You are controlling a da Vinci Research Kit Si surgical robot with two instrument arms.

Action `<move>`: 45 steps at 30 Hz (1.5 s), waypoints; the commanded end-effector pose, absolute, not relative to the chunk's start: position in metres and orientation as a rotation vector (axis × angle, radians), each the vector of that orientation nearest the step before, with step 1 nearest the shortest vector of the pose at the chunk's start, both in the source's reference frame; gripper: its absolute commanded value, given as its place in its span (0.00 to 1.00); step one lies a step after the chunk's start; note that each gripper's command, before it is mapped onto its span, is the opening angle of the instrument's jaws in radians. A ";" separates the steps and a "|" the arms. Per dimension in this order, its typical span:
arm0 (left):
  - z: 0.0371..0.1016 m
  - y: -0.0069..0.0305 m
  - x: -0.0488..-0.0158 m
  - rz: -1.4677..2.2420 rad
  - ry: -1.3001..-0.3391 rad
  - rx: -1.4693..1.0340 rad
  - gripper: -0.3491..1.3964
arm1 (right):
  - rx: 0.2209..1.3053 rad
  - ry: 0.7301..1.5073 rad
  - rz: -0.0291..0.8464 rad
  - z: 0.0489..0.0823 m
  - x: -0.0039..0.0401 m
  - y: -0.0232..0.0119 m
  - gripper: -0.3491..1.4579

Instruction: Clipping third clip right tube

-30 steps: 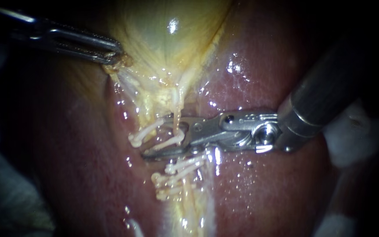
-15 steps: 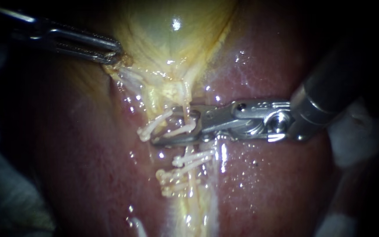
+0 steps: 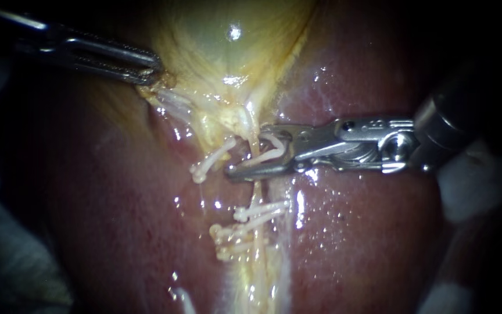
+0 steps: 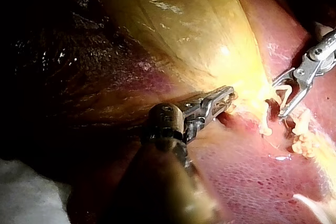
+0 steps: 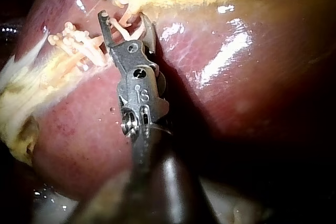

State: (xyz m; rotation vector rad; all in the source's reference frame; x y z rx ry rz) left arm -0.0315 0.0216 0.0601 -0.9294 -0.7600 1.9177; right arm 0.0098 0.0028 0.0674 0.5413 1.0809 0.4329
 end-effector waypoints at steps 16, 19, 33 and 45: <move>0.0600 0.0216 -0.0314 1.918 -0.761 -0.929 0.00 | 0.594 1.077 0.445 0.0669 0.0088 0.0022 0.44; 0.0600 0.0216 -0.0314 1.918 -0.761 -0.929 0.00 | 0.613 1.079 0.456 0.0668 0.0086 0.0021 0.44; 0.0600 0.0216 -0.0314 1.918 -0.761 -0.929 0.00 | 0.919 1.016 0.666 0.0671 0.0082 0.0017 0.44; 0.0600 0.0216 -0.0314 1.918 -0.761 -0.929 0.00 | 1.012 1.052 0.773 0.0681 0.0090 0.0018 0.44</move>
